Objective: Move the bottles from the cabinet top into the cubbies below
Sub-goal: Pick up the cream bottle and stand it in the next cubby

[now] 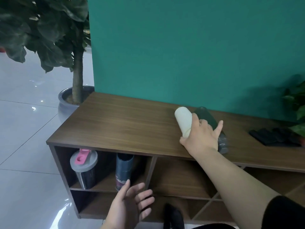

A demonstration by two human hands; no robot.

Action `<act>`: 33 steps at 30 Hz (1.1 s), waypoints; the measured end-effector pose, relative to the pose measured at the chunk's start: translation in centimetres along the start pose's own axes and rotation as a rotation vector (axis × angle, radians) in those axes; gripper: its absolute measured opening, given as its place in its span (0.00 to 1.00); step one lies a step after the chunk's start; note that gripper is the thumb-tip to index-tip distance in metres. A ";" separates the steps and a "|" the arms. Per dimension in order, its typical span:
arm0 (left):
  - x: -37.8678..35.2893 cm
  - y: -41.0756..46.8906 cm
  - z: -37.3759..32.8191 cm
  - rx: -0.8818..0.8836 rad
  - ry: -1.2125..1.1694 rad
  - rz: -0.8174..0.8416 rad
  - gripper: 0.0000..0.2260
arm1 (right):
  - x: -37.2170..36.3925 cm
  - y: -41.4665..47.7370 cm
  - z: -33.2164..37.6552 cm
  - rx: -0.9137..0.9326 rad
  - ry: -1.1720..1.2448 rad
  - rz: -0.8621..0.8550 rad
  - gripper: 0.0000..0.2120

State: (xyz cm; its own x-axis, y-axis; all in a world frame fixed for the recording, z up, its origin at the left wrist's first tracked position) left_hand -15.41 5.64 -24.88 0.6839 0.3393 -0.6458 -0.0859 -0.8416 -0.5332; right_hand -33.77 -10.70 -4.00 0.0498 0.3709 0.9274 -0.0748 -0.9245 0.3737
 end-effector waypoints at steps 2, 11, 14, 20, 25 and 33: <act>-0.1 0.5 0.1 0.003 0.003 0.000 0.28 | 0.6 -0.9 0.0 0.027 0.093 0.000 0.49; -2.5 2.3 1.5 0.005 0.061 -0.021 0.28 | 6.3 -9.6 -3.1 0.078 0.717 0.009 0.51; -3.8 2.1 1.9 -0.042 0.057 -0.019 0.28 | 8.4 -12.0 -4.9 0.086 0.812 0.027 0.49; -6.8 1.4 4.2 -0.046 -0.046 0.054 0.27 | 7.0 -15.5 -7.3 0.083 0.793 0.211 0.40; -6.5 2.4 8.1 0.089 0.015 0.069 0.23 | 1.6 -17.0 -6.9 -0.055 0.726 0.298 0.38; -3.3 8.1 8.9 0.188 -0.021 -0.031 0.28 | -5.8 -18.8 -4.6 -0.085 0.996 0.457 0.46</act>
State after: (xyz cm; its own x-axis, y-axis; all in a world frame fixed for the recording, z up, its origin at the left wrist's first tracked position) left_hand -24.86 1.44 -31.90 0.6731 0.3746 -0.6377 -0.2001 -0.7378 -0.6446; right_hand -37.24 4.94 -16.34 -0.8236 -0.0646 0.5635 0.0482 -0.9979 -0.0439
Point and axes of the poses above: each hand's wrist, its own y-axis towards the middle knuckle, its own x-axis out of the back of the hand, z = x × y, the point moved 5 cm from there along y, towards the middle knuckle, and after that the axes turned 5 degrees about -x, right-handed, at the moved point
